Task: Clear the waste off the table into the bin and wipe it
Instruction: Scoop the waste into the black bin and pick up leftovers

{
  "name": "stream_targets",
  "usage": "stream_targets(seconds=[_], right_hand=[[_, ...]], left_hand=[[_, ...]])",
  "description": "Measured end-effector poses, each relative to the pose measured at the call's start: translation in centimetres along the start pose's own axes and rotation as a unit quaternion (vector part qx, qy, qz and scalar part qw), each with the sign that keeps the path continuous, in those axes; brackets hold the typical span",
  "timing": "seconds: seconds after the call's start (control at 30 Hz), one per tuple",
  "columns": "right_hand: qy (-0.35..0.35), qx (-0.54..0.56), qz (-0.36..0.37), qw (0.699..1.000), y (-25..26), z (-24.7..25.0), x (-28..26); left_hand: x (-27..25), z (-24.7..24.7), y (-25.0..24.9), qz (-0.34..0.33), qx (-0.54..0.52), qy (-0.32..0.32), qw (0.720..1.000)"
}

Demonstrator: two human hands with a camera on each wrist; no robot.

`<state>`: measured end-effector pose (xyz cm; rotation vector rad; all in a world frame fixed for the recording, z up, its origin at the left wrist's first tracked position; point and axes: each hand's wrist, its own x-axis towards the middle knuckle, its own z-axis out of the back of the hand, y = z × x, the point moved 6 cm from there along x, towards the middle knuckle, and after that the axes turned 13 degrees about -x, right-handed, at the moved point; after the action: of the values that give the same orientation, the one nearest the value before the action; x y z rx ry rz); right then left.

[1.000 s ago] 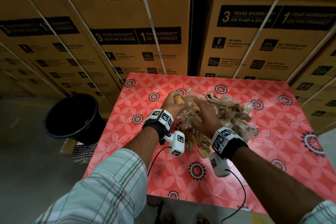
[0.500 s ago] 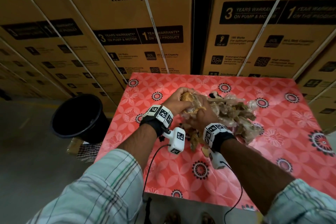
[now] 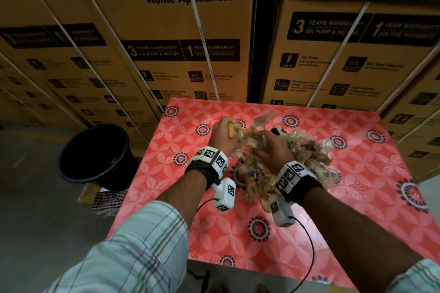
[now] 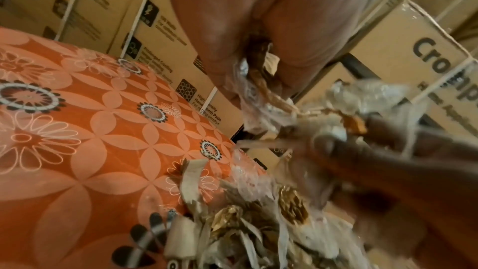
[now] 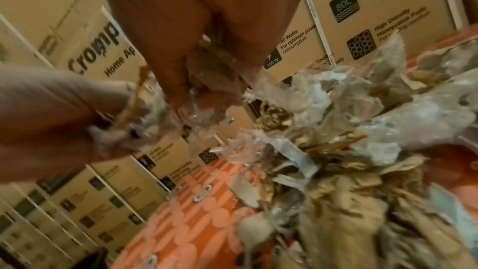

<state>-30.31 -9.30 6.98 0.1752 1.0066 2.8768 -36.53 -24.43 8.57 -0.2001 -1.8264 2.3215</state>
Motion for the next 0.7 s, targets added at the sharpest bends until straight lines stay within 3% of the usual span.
stream_targets(seconds=[0.13, 0.37, 0.47, 0.6, 0.7], right_hand=[[-0.015, 0.106, -0.019, 0.994, 1.3, 1.1, 0.1], [0.069, 0.305, -0.011, 0.950, 3.0, 1.5, -0.5], [0.031, 0.332, -0.045, 0.942, 2.5, 1.7, -0.3], [-0.005, 0.240, -0.019, 0.971, 2.8, 1.8, -0.6], [-0.003, 0.233, -0.036, 0.972, 2.5, 1.3, -0.7]], left_hand=[[-0.4, -0.9, -0.3, 0.004, 0.011, -0.023, 1.000], [0.2, -0.9, -1.6, 0.007, -0.011, -0.005, 1.000], [0.0, -1.4, -2.2, 0.039, -0.056, 0.022, 0.997], [-0.6, -2.2, -2.2, 0.117, -0.122, 0.037, 0.985], [-1.2, -2.5, -1.6, 0.121, -0.070, 0.078, 0.987]])
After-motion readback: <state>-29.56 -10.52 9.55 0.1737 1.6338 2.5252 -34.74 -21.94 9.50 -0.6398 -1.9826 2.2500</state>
